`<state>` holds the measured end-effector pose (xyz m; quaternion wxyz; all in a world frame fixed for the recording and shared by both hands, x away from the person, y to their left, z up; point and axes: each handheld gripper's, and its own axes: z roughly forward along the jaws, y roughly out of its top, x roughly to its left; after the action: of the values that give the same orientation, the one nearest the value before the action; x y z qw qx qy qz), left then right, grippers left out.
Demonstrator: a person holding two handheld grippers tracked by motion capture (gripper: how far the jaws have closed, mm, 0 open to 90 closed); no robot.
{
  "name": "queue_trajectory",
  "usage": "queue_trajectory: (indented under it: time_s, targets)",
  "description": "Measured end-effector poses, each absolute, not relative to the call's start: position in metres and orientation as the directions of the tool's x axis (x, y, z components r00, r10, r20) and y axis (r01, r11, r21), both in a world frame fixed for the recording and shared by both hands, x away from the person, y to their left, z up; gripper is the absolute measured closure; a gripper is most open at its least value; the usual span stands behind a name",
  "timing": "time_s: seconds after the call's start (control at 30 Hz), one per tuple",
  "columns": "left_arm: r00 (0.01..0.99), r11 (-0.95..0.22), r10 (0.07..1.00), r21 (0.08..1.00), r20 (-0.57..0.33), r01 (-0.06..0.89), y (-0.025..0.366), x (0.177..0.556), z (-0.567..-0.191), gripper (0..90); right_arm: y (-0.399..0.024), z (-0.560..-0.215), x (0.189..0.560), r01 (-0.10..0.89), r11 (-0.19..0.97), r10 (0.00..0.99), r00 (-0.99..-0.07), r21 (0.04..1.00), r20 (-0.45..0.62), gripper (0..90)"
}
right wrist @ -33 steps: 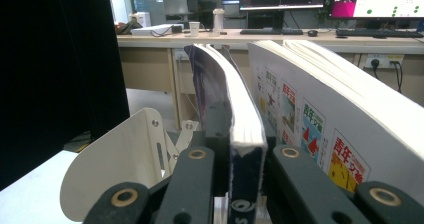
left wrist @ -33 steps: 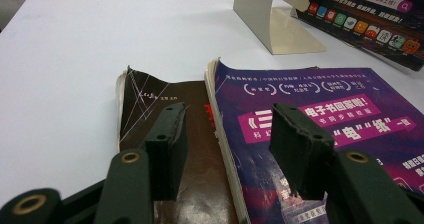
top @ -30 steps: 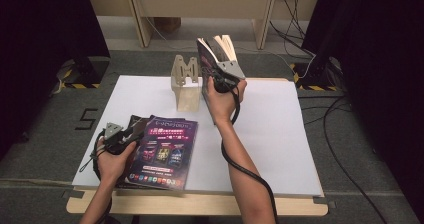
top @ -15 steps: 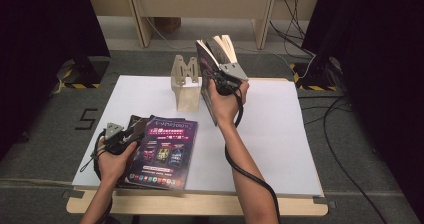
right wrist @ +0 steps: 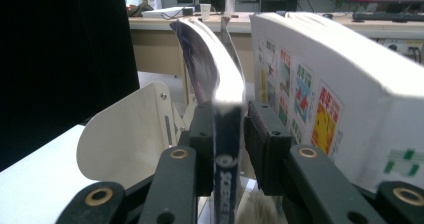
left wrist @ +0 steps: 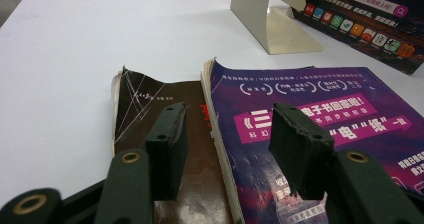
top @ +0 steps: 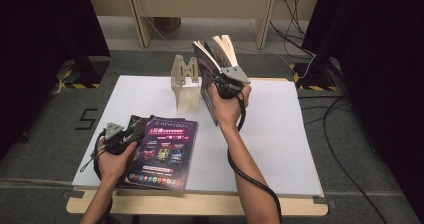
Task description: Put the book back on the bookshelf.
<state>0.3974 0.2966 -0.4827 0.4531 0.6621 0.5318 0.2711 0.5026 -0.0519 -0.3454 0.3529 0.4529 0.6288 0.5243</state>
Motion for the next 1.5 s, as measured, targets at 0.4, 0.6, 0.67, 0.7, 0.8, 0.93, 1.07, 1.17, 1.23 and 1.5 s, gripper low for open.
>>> queue_trajectory:
  time_s: [0.4,0.6,0.67,0.7,0.8,0.93,1.07,1.17,1.23,1.5]
  targets:
    - [0.287,-0.023,0.950,0.888,-0.124,0.459,0.2965,0.3974,-0.4830,48.5,-0.0511,-0.3493,0.5032,0.242,0.061,0.936,-0.351,0.968,0.029,75.5]
    - [0.286,-0.021,0.950,0.889,-0.124,0.457,0.2971,0.3974,-0.4832,48.4,-0.0518,-0.3520,0.5040,0.245,0.055,0.938,-0.345,0.968,0.035,76.2]
    - [0.286,-0.022,0.950,0.889,-0.123,0.458,0.2968,0.3974,-0.4832,48.4,-0.0520,-0.3525,0.5040,0.246,0.059,0.938,-0.345,0.968,0.030,76.3]
    - [0.285,-0.022,0.950,0.888,-0.124,0.459,0.2965,0.3975,-0.4834,48.4,-0.0520,-0.3527,0.5041,0.251,0.060,0.938,-0.346,0.966,0.032,76.3]
    - [0.285,-0.021,0.950,0.888,-0.125,0.459,0.2962,0.3974,-0.4836,48.4,-0.0523,-0.3535,0.5050,0.261,0.066,0.935,-0.352,0.963,0.031,77.2]
    - [0.285,-0.021,0.950,0.888,-0.124,0.458,0.2966,0.3976,-0.4837,48.3,-0.0522,-0.3530,0.5060,0.265,0.082,0.935,-0.354,0.961,0.018,81.3]
    - [0.286,-0.021,0.950,0.888,-0.125,0.459,0.2965,0.3975,-0.4838,48.4,-0.0511,-0.3524,0.5065,0.275,0.080,0.936,-0.351,0.958,0.022,83.7]
    - [0.286,-0.022,0.950,0.888,-0.125,0.459,0.2965,0.3973,-0.4835,48.4,-0.0505,-0.3525,0.5064,0.274,0.075,0.936,-0.351,0.959,0.027,84.3]
    - [0.287,-0.020,0.950,0.889,-0.127,0.458,0.2967,0.3975,-0.4835,48.3,-0.0502,-0.3527,0.5064,0.270,0.071,0.937,-0.349,0.960,0.029,84.5]
    - [0.283,-0.021,0.951,0.888,-0.124,0.459,0.2981,0.3974,-0.4833,48.3,-0.0488,-0.3534,0.5062,0.253,0.049,0.937,-0.346,0.966,0.043,84.7]
